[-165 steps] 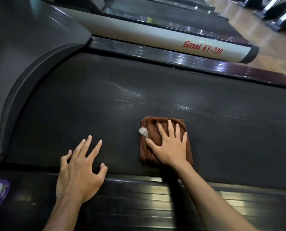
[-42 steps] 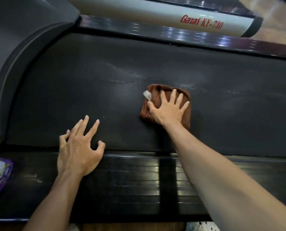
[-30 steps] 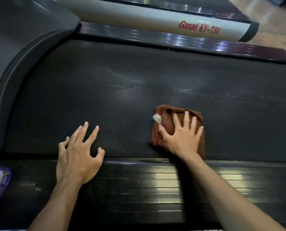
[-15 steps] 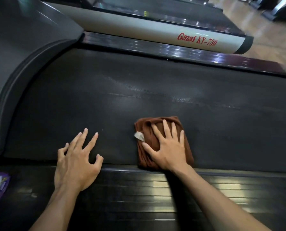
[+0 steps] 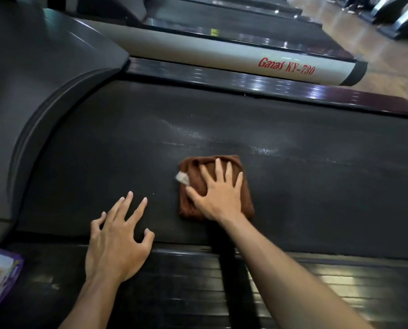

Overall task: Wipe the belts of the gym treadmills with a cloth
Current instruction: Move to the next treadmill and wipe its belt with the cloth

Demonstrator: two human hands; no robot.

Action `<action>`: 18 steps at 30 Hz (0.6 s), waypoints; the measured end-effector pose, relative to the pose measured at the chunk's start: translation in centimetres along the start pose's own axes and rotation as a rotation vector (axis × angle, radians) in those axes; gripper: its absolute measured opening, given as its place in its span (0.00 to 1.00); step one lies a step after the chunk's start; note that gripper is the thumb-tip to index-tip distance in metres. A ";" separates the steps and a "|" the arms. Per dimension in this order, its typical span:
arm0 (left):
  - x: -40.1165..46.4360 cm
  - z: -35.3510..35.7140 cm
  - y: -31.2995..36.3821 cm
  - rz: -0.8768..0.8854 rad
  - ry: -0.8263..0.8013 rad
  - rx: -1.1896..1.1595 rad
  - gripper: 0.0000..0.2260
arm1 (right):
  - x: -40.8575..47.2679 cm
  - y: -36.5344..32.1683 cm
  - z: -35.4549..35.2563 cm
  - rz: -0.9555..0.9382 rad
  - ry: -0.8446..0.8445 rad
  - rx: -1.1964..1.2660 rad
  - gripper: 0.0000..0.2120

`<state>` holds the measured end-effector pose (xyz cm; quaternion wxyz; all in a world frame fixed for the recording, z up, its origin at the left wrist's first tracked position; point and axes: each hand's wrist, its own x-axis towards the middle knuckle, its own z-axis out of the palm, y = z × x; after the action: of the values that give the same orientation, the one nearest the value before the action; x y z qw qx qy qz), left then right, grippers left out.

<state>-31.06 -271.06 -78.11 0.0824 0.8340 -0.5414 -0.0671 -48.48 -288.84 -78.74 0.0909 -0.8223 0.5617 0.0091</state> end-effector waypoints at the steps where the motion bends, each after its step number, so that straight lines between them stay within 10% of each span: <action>1: 0.0 0.1 0.0 0.001 -0.003 0.001 0.33 | -1.4 -0.5 0.3 -0.060 0.003 0.007 0.42; 12: 0.3 0.7 -0.5 0.012 0.019 0.007 0.34 | -0.8 4.9 -0.8 0.277 0.005 0.014 0.41; 18: 0.3 0.9 -0.5 0.009 0.014 0.004 0.34 | 2.9 -1.4 -0.3 0.120 -0.003 0.011 0.40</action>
<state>-30.64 -271.15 -79.06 0.0848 0.8321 -0.5448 -0.0599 -46.17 -291.08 -78.58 0.0952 -0.7865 0.6101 0.0126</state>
